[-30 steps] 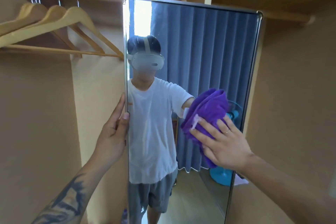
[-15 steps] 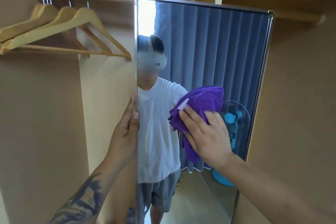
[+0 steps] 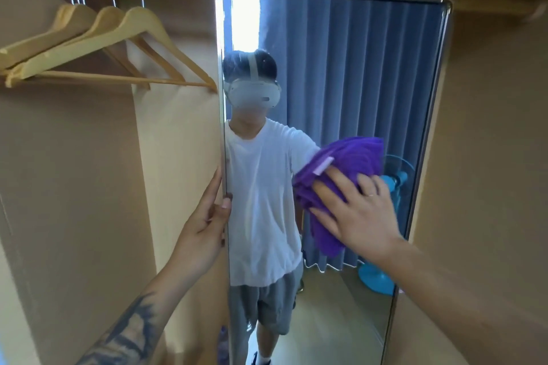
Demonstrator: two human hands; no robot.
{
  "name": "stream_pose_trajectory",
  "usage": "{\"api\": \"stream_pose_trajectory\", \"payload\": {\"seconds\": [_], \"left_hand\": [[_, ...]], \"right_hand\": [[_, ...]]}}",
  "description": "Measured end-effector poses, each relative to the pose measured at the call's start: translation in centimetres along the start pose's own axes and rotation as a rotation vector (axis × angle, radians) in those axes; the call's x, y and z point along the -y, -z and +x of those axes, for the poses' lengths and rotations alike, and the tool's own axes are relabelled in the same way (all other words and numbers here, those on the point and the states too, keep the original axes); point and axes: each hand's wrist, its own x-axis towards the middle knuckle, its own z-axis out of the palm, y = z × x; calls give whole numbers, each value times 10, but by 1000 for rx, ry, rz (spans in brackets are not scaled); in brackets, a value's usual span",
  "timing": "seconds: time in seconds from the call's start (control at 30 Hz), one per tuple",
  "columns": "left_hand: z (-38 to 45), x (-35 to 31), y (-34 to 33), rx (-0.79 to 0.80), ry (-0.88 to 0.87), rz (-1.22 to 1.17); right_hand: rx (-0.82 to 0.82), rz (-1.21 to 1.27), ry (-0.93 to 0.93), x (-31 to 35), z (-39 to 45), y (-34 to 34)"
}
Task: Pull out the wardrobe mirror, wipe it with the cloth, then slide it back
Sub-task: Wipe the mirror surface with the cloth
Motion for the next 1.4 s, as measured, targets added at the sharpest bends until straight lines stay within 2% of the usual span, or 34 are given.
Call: {"api": "stream_pose_trajectory", "payload": {"seconds": [0.13, 0.27, 0.43, 0.57, 0.67, 0.77, 0.9, 1.07, 1.2, 1.3, 1.4], "left_hand": [[-20, 33, 0, -9, 79, 35], [-20, 43, 0, -28, 67, 42], [-21, 47, 0, -32, 29, 64], [-23, 45, -1, -38, 25, 100], [-25, 43, -4, -21, 21, 63], [-25, 42, -5, -31, 6, 59], [-24, 43, -4, -27, -10, 93], [-23, 49, -3, -45, -25, 153], [-22, 49, -3, -32, -36, 167], [-22, 47, -4, -39, -33, 187], [-21, 45, -7, -40, -39, 228]], "right_hand": [[96, -58, -60, -46, -75, 5], [134, -54, -116, -47, -95, 0], [89, -2, -149, 4, -70, -10], [97, 121, -66, 70, -32, -16], [-13, 149, 10, 114, -4, -18], [-98, 156, 46, 128, 8, -19], [-50, 161, 219, 88, -5, -18], [77, 83, 196, 2, -54, -6], [167, -14, 256, -52, -83, 1], [154, -59, 236, -52, -83, 1], [108, 17, 103, -19, -65, -2]]}}
